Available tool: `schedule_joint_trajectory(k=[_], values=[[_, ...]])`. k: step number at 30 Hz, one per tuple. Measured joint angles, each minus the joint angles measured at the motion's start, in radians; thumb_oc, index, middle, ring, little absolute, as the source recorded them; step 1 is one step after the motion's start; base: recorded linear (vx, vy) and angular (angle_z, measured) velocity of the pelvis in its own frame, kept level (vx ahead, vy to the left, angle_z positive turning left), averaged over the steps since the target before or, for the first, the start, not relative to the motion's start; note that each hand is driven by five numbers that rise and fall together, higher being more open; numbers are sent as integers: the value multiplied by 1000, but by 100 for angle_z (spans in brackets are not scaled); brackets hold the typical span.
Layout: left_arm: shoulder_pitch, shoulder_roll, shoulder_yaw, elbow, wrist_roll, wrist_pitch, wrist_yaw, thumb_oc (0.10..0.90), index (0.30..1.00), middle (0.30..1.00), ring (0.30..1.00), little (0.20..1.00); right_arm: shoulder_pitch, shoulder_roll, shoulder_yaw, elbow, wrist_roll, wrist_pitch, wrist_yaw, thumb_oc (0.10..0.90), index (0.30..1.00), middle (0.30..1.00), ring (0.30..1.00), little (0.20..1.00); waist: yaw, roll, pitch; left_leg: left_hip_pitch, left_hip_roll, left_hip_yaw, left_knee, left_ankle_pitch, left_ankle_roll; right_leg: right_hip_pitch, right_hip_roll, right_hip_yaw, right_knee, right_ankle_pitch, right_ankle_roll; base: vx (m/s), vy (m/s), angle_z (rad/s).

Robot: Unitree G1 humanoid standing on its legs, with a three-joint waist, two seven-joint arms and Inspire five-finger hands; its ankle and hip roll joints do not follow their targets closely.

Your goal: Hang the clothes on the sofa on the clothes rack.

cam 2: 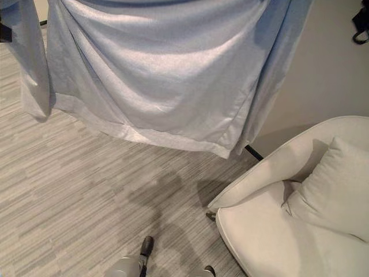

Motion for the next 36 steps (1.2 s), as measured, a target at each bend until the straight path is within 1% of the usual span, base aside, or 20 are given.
schedule_joint_trajectory(k=[2,3,7,8,9,10,11,12,14,16,17,21,22,24,26,30,31,32,35,36], values=[[5,7,5,-30,3,2,-6,400,300,300,300,300,37,20,-48,3,-32,6,1,400,300,300,300,300,20,-2,1,22,-17,42,-5,-22,38,-24,-22,-144,31,51,-2,256,244,-67],[7,17,6,-49,5,2,-7,400,300,300,300,300,61,19,-77,-4,-34,4,1,400,300,300,300,300,7,2,1,26,-19,38,-6,-22,46,-28,-22,-165,36,47,-5,150,93,-25],[9,47,15,-101,14,-3,-13,400,300,300,300,300,94,23,-120,-8,-34,5,1,400,300,300,300,300,-13,23,9,90,0,59,-55,-22,60,-56,73,-194,2,-6,-28,195,39,-24],[9,50,28,-115,13,4,-15,400,300,300,300,300,107,25,-141,-14,-33,4,-2,400,300,300,300,300,-12,30,13,105,12,76,-63,-33,70,-88,110,-190,7,-14,-39,392,29,-50],[17,46,46,-129,14,2,-18,400,300,300,300,300,119,28,-155,-19,-32,4,-1,400,300,300,300,300,-24,28,16,125,14,82,-71,-52,74,-146,177,-175,-6,-15,-44,384,41,-38],[17,48,49,-134,14,3,-19,400,300,300,300,300,120,30,-160,-19,-32,3,-2,400,300,300,300,300,-27,31,19,128,16,86,-70,-51,76,-155,186,-160,-9,-15,-43,297,35,-17],[19,49,49,-140,14,-2,-26,400,300,300,300,300,128,30,-169,-23,-31,3,-1,400,300,300,300,300,-60,29,21,149,12,82,-71,-66,78,-203,242,-132,-48,-10,-47,107,10,6],[19,48,49,-140,14,-4,-27,400,300,300,300,300,129,27,-169,-30,-31,5,-1,400,300,300,300,300,-73,28,20,164,5,84,-70,-73,79,-232,269,-123,-72,-5,-41,186,-29,13],[19,35,50,-138,16,-4,-32,400,300,300,300,300,131,10,-175,-37,-31,6,-1,400,300,300,300,300,-111,15,19,216,-30,60,-76,-109,78,-244,279,-124,-163,64,-49,321,-89,26],[28,6,57,-152,20,-5,-31,400,300,300,300,300,154,-34,-172,-52,-31,7,-2,400,300,300,300,300,-122,39,1,243,-25,30,-71,-136,54,-192,281,-113,-177,162,-79,198,-98,35],[28,-6,66,-175,23,-4,-30,400,300,300,300,300,153,-44,-165,-47,-31,8,2,400,300,300,300,300,-125,44,-5,250,-16,24,-67,-146,37,-174,294,-121,-199,197,-154,319,-192,13],[25,-67,110,-202,24,-26,-38,400,300,300,300,300,133,-81,-145,-28,-21,24,20,400,300,300,300,300,-153,51,-9,233,27,-17,-69,-136,-43,-163,317,-172,-217,175,-229,400,-247,26],[29,-74,112,-194,24,-26,-42,400,300,300,300,300,122,-85,-132,-30,-14,24,23,400,300,300,300,300,-155,51,-9,234,32,-23,-61,-134,-50,-156,318,-179,-221,174,-235,349,-235,30],[43,-98,121,-160,21,-22,-44,400,300,300,300,300,105,-85,-112,-25,-13,21,33,400,300,300,300,300,-147,44,-5,228,31,-21,-3,-136,-69,-118,322,-180,-244,165,-249,219,-180,8],[78,-102,134,-128,13,-16,-46,400,300,300,300,300,81,-71,-74,-33,-13,17,37,400,300,300,300,300,-134,16,11,206,15,-24,172,-161,-106,-35,317,-174,-273,150,-266,164,-138,-5],[90,-93,157,-132,2,-5,-43,400,300,300,300,300,67,-63,-49,-30,-13,18,36,400,300,300,300,300,-92,-32,31,134,10,-19,420,-178,-139,33,330,-150,-276,110,-304,228,-69,-16],[89,-88,159,-137,-2,-4,-39,400,300,300,300,300,59,-64,-48,-31,-14,20,36,400,300,300,300,300,-90,-42,31,104,9,-8,416,-208,-132,44,328,-149,-289,96,-317,296,32,-1],[90,-86,159,-141,-1,-3,-38,400,300,300,300,300,48,-65,-48,-31,-15,23,34,400,300,300,300,300,-82,-47,33,95,8,-2,301,-219,-124,48,326,-148,-293,101,-312,274,28,7],[88,-77,152,-155,-1,-3,-38,400,300,300,300,300,28,-57,-26,-28,-22,26,27,400,300,300,300,300,-61,-49,35,0,3,-26,111,-159,-121,62,330,-131,-314,95,-302,254,7,-20],[89,-77,147,-159,-1,-3,-38,400,300,300,300,300,27,-54,-12,-27,-34,25,26,400,300,300,300,300,-49,-43,35,-45,-1,-45,27,-113,-131,80,343,-112,-328,88,-304,304,30,-37]])
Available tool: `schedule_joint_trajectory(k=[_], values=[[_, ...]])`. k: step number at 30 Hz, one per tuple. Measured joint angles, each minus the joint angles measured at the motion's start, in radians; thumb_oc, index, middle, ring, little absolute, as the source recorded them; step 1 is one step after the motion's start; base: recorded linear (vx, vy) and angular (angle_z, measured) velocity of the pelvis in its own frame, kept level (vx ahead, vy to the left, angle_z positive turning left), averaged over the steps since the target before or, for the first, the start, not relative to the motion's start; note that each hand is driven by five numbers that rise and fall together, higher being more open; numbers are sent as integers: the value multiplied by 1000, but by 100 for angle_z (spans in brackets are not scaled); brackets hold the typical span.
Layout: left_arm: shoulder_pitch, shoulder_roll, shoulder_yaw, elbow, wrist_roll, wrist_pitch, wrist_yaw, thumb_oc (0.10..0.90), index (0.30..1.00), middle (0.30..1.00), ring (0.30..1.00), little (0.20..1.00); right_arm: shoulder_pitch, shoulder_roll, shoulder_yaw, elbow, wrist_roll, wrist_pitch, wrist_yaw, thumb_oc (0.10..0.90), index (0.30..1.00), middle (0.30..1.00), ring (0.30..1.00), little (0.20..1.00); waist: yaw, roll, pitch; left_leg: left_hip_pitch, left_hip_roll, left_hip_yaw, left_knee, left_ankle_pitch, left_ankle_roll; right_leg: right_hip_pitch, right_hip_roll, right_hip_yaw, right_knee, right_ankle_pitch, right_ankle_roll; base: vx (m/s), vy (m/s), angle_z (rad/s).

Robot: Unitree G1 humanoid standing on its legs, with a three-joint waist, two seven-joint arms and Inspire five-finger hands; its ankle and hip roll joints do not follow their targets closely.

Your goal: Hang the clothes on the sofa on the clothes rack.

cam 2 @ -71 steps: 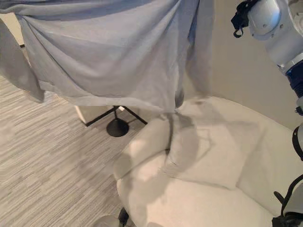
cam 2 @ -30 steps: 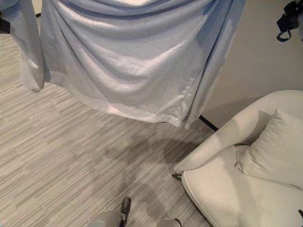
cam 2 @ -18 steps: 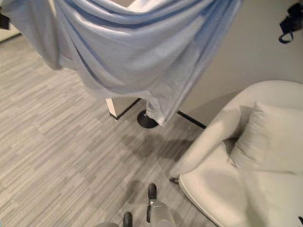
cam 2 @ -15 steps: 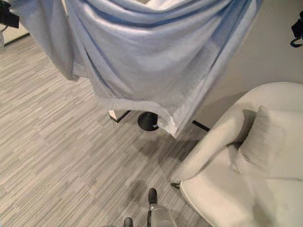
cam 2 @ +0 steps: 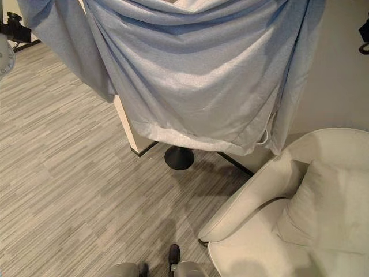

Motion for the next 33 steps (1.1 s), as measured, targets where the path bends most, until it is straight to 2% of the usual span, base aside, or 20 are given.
schedule_joint_trajectory(k=[3,5,6,7,8,10,12,14,15,17,18,19,20,21,22,23,25,26,28,33], values=[[3,1,0,-16,-3,1,7,400,300,300,300,300,1,51,29,39,-4,6,-8,400,300,300,300,300,23,40,-11,-73,30,-10,-56,84,10,16,42,49,1,-21,-2,303,134,-67],[20,-2,3,-34,-3,1,10,400,300,300,300,300,8,65,26,31,-12,14,-8,400,300,300,300,300,24,90,-46,-66,40,-11,-19,110,33,36,66,79,1,-44,8,259,174,-59],[32,-6,10,-50,-2,-1,11,400,300,300,300,300,10,70,8,31,-31,14,-9,400,300,300,300,300,22,131,-71,-36,59,-16,-32,120,24,38,86,96,7,-55,28,190,155,-43],[36,-4,9,-63,1,-6,8,400,300,300,300,300,8,71,3,31,-42,21,-11,400,300,300,300,300,16,168,-88,3,65,-29,-63,200,92,49,91,115,15,-75,55,390,291,-71],[41,-1,13,-86,1,-12,4,400,300,300,300,300,16,78,-2,34,-53,29,-10,400,300,300,300,300,25,175,-91,55,53,17,-98,208,131,29,65,130,112,-142,93,251,185,-69],[41,-3,16,-94,2,-20,0,400,300,300,300,300,21,79,-12,34,-80,35,-4,400,300,300,300,300,18,173,-92,87,15,36,-98,195,144,-4,25,116,240,-217,137,177,134,-42],[39,-18,13,-94,5,-18,-4,400,300,300,300,300,24,99,-16,52,-80,50,-4,400,300,300,300,300,8,172,-91,128,-26,42,-99,179,149,-83,-20,94,471,-277,190,124,89,-21],[38,-43,8,-89,8,-20,-5,400,300,300,300,300,43,106,-19,85,-80,61,-4,400,300,300,300,300,4,171,-90,166,-36,43,-95,153,186,-120,-62,44,606,-298,199,146,28,-18],[33,-45,5,-89,11,-18,-7,400,300,300,300,300,43,110,-20,101,-80,61,-4,400,300,300,300,300,7,171,-90,182,-40,44,-95,133,209,-119,-96,17,607,-300,196,201,-39,-17],[6,-56,-7,-69,13,-17,-6,400,300,300,300,300,39,108,-30,126,-79,62,-9,400,300,300,300,300,11,169,-88,193,-42,31,-98,115,221,-123,-152,-20,565,-300,196,188,-49,-4],[-25,-60,-29,-44,13,-16,-7,400,300,300,300,300,39,109,-31,136,-79,65,-11,400,300,300,300,300,7,162,-85,194,-41,22,-99,112,223,-128,-156,-23,520,-299,198,233,-104,18],[-42,-58,-36,-19,13,-13,-9,400,300,300,300,300,35,112,-32,152,-78,65,-11,400,300,300,300,300,3,152,-81,196,-35,22,-98,111,221,-137,-158,-16,419,-282,222,320,-164,25],[-40,-56,-37,-10,13,-9,-8,400,300,300,300,300,34,116,-33,162,-78,62,-12,400,300,300,300,300,-2,147,-79,204,-34,9,-97,100,210,-148,-142,-7,367,-272,252,425,-207,23],[-42,-60,-37,5,11,-3,-4,400,300,300,300,300,39,123,-33,169,-75,67,-21,400,300,300,300,300,-4,147,-78,207,-24,-7,-95,71,215,-176,-105,37,346,-263,250,255,-123,19],[-43,-54,-38,28,10,1,-3,400,300,300,300,300,40,148,-33,187,-75,66,-22,400,300,300,300,300,-17,140,-76,211,-12,-12,-94,77,216,-209,-61,92,295,-244,275,268,-122,25],[-43,-54,-40,49,9,6,-4,400,300,300,300,300,39,155,-33,191,-74,66,-23,400,300,300,300,300,-30,133,-72,223,-10,-26,-94,74,209,-214,-41,119,246,-172,273,217,-142,38],[-38,-52,-45,80,9,4,-4,400,300,300,300,300,39,154,-33,196,-68,65,-32,400,300,300,300,300,-45,126,-72,242,-6,-52,-94,54,196,-201,-31,121,212,-89,257,251,-189,36],[-38,-53,-48,95,4,8,0,400,300,300,300,300,32,154,-34,212,-66,65,-37,400,300,300,300,300,-46,118,-77,247,-6,-66,-95,49,169,-163,-33,98,167,-8,195,237,-215,30],[-39,-60,-48,100,1,6,0,400,300,300,300,300,19,153,-33,244,-52,71,-39,400,300,300,300,300,-57,119,-77,233,12,-70,-96,53,122,-155,-28,62,149,5,162,282,-266,37],[-44,-100,-114,201,-3,-5,-5,400,300,300,300,300,-3,187,-6,353,16,85,-37,400,300,300,300,300,-80,111,-72,220,36,-78,-85,69,82,-130,-4,9,125,-13,106,265,-242,31]])
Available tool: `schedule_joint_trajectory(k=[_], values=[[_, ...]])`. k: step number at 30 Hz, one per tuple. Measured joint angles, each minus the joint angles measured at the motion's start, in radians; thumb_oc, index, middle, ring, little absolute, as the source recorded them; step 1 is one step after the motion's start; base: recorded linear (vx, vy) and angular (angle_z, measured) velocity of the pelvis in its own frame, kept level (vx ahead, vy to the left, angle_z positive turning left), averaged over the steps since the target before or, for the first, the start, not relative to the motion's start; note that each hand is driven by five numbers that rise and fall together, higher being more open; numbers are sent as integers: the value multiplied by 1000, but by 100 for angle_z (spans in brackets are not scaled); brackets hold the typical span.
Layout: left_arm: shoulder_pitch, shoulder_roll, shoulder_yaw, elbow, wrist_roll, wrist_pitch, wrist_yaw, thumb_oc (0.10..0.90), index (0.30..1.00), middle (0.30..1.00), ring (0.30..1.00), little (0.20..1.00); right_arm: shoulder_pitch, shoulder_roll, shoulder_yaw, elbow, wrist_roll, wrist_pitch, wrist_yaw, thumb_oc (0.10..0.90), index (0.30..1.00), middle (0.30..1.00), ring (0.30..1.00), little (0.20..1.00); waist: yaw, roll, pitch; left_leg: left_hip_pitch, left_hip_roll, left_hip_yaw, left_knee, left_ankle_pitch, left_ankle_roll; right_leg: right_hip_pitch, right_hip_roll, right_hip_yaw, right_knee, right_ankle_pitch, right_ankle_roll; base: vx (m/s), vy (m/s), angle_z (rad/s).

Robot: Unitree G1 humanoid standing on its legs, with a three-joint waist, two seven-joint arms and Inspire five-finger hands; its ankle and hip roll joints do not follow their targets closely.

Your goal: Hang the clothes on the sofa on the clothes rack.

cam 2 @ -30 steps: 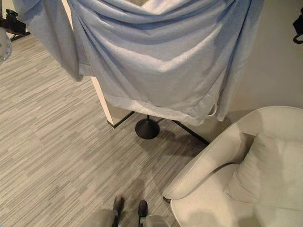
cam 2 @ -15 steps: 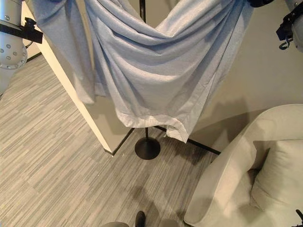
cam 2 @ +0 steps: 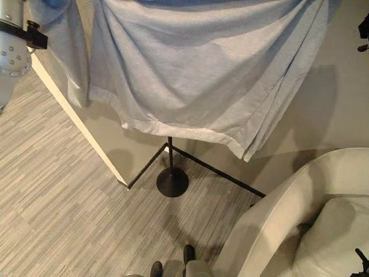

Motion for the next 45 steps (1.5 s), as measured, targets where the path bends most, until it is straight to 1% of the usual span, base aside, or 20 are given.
schedule_joint_trajectory(k=[3,5,6,7,8,10,12,13,14,15,16,17,20,24,30,34,37,40,43,45], values=[[-1,-12,-13,74,-8,3,-7,400,300,300,300,300,-4,34,1,17,30,-5,0,400,300,300,300,300,8,-30,16,-19,-14,4,80,-4,-28,30,-2,-4,-13,-4,-10,158,-148,7],[-3,-16,-13,107,-41,7,-7,400,300,300,300,300,-8,66,5,23,46,-6,3,400,300,300,300,300,25,-72,39,-52,-31,14,190,-14,-50,55,-19,3,-20,-3,-19,149,-78,-8],[-7,-17,-15,128,-41,9,-8,400,300,300,300,300,-9,78,5,21,47,-5,3,400,300,300,300,300,26,-85,46,-63,-33,14,221,-13,-59,68,-19,2,-20,-8,-35,202,-41,-1],[-18,-16,-21,144,-46,9,-9,400,300,300,300,300,-10,78,5,4,49,-6,2,400,300,300,300,300,35,-104,54,-73,-29,39,236,-35,-74,80,-20,-1,-30,-15,-65,196,10,10],[-18,-16,-21,144,-53,10,-8,400,300,300,300,300,-11,76,4,-4,51,-6,2,400,300,300,300,300,35,-106,55,-66,-16,68,209,-45,-67,88,-18,-9,-44,-7,-73,219,64,20],[-24,9,-41,141,-67,5,-7,400,300,300,300,300,-14,79,0,-5,53,-4,-8,400,300,300,300,300,47,-112,57,-101,8,60,102,-59,-74,97,-12,-1,-72,-2,-77,214,58,7],[-25,29,-40,138,-72,10,-6,400,300,300,300,300,-12,79,2,-21,43,-5,-12,400,300,300,300,300,72,-104,55,-130,21,40,-17,-21,-62,102,2,27,-103,13,-71,174,79,-40],[-27,39,-37,141,-75,12,-4,400,300,300,300,300,-12,89,-1,-25,43,-10,-12,400,300,300,300,300,74,-95,56,-143,32,39,-32,-2,-57,105,12,33,-105,15,-69,213,153,-46],[-27,43,-37,143,-85,15,-3,400,300,300,300,300,-12,96,-1,-26,43,-13,-11,400,300,300,300,300,76,-74,54,-148,46,39,-22,33,-62,114,32,36,-105,13,-68,112,115,-34],[-27,42,-39,144,-85,15,-2,400,300,300,300,300,-13,97,0,-25,43,-15,-12,400,300,300,300,300,72,-42,47,-148,63,37,-1,77,-65,118,57,40,-105,6,-62,144,149,-33],[-27,41,-50,147,-85,17,1,400,300,300,300,300,-14,109,2,-8,43,-16,-15,400,300,300,300,300,68,-14,32,-138,78,40,6,74,-45,120,80,53,-109,0,-57,65,67,-26],[-30,39,-53,148,-85,15,3,400,300,300,300,300,-15,121,6,14,42,-16,-18,400,300,300,300,300,63,-12,29,-134,79,52,-5,79,-21,110,75,61,-97,-7,-45,66,59,-29],[-38,3,-67,153,-84,13,0,400,300,300,300,300,-22,129,6,75,37,-15,-17,400,300,300,300,300,65,-12,29,-137,38,77,-15,82,-18,90,29,86,-88,-26,-10,95,53,-16],[-68,-74,-89,174,-84,24,-1,400,300,300,300,300,-31,197,31,202,22,11,-17,400,300,300,300,300,77,-12,29,-136,6,101,-33,84,-16,95,-8,106,-124,-17,24,68,17,-10],[-106,-146,-146,234,-84,29,0,400,300,300,300,300,-35,275,99,313,-121,49,-23,400,300,300,300,300,86,-12,29,-137,3,107,-46,84,-14,85,-12,115,-124,-21,30,8,-9,-4],[-108,-170,-158,268,-84,33,0,400,300,300,300,300,-34,311,136,317,-214,59,-24,400,300,300,300,300,81,-11,29,-150,9,108,-46,84,-14,70,-6,119,-124,-21,30,-34,-22,-6],[-105,-174,-154,258,-83,33,-2,400,300,300,300,300,-14,307,137,251,-294,65,-22,400,300,300,300,300,69,-11,29,-172,14,108,-46,85,-14,48,0,122,-124,-20,30,0,0,0],[-77,-164,-127,212,-79,37,-8,400,300,300,300,300,51,298,83,139,-329,63,-20,400,300,300,300,300,64,-10,29,-173,16,113,-48,85,-13,44,1,130,-124,-20,30,-4,6,-9],[49,-106,-9,21,-64,34,-26,402,302,302,302,302,258,253,-135,-117,-330,64,-20,400,300,300,300,300,58,-7,31,-171,18,112,-48,85,-13,43,3,133,-124,-20,30,36,12,-7],[109,-81,27,-29,-65,29,-33,449,373,373,373,373,375,240,-216,-206,-327,58,-18,400,300,300,300,300,56,1,36,-171,19,109,-48,85,-13,44,4,132,-124,-20,30,0,0,0]])
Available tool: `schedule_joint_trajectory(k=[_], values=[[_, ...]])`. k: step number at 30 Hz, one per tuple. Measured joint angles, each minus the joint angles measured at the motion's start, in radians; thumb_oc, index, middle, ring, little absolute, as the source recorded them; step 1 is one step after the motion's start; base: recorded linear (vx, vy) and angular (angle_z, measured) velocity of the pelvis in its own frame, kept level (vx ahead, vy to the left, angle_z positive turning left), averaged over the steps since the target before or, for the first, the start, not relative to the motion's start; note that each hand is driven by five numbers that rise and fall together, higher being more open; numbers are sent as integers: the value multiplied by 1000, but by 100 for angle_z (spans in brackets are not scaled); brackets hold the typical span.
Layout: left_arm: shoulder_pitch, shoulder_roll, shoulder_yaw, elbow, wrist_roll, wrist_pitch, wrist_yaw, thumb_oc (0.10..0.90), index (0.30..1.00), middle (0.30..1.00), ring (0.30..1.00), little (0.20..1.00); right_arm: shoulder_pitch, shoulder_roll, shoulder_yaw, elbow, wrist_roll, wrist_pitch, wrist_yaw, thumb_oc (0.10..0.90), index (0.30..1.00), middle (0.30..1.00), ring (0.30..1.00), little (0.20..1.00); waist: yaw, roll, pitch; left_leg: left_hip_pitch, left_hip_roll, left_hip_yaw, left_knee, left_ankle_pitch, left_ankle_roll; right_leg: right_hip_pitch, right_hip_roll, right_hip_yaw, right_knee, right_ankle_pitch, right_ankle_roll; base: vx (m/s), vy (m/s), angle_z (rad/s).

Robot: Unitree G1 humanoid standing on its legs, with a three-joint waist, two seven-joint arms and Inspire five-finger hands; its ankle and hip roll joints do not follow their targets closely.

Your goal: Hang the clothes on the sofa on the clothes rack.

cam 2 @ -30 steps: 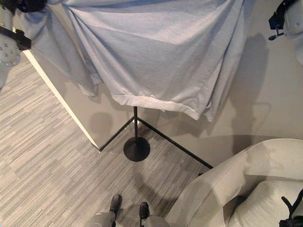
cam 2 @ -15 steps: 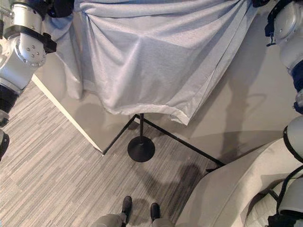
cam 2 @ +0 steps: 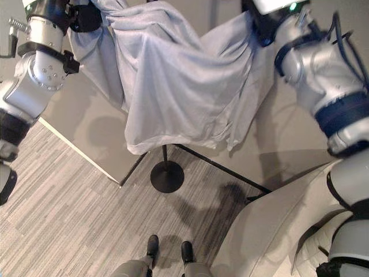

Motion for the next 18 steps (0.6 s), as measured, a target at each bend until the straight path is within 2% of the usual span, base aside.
schedule_joint_trajectory(k=[1,2,4,6,7,8,9,10,15,18], values=[[34,11,22,-14,-3,-2,-17,460,389,389,389,389,73,0,-56,-26,1,-6,1,400,300,300,300,300,2,6,3,0,1,-2,0,0,0,0,1,-1,0,0,0,0,0,0],[80,16,56,-31,-10,-4,-27,547,521,521,521,521,152,-1,-120,-48,10,-15,0,400,300,300,300,300,4,10,6,0,2,-2,0,0,0,1,2,-1,0,0,0,47,-1,2],[125,28,78,-27,-25,2,-39,529,493,493,493,493,214,-6,-153,-46,27,-16,8,400,300,300,300,300,4,18,16,0,3,-3,0,0,0,1,3,-3,0,0,0,0,0,0],[196,33,128,-30,-57,-2,-51,533,500,500,500,500,290,-6,-220,-51,66,-17,12,414,321,321,321,321,4,27,27,0,3,-3,-1,0,0,1,3,-2,0,0,0,29,5,-1],[241,33,157,-33,-78,-11,-61,565,547,547,547,547,343,-5,-275,-69,91,-23,13,660,691,691,691,691,4,28,28,3,3,-2,-1,0,0,4,3,-2,0,0,0,51,10,-3],[285,34,183,-31,-95,-20,-71,515,472,472,472,472,373,-5,-296,-74,99,-24,14,800,900,900,900,900,2,30,33,11,3,-2,-1,0,0,10,2,-1,0,0,0,6,2,-4],[317,37,192,-27,-118,-19,-79,551,526,526,526,526,385,-6,-300,-74,121,-24,17,800,900,900,900,900,0,30,39,17,4,-2,-1,0,0,17,3,0,-1,0,0,0,0,0],[337,38,196,-28,-133,-19,-89,800,900,900,900,900,391,-6,-314,-75,131,-28,20,800,900,900,900,900,-2,30,44,18,5,-2,-1,0,0,17,4,0,-1,0,0,0,0,0],[393,29,208,-30,-187,-24,-120,800,900,900,900,900,419,-6,-400,-83,182,-36,20,800,900,900,900,900,-9,31,60,20,9,-10,-1,0,1,23,9,-13,-1,1,0,-1,-6,7],[430,19,253,-28,-245,-23,-125,800,900,900,900,900,437,-5,-438,-83,217,-32,20,800,900,900,900,900,-11,31,61,23,11,-13,-1,0,1,27,11,-15,-1,2,2,9,-4,4]])
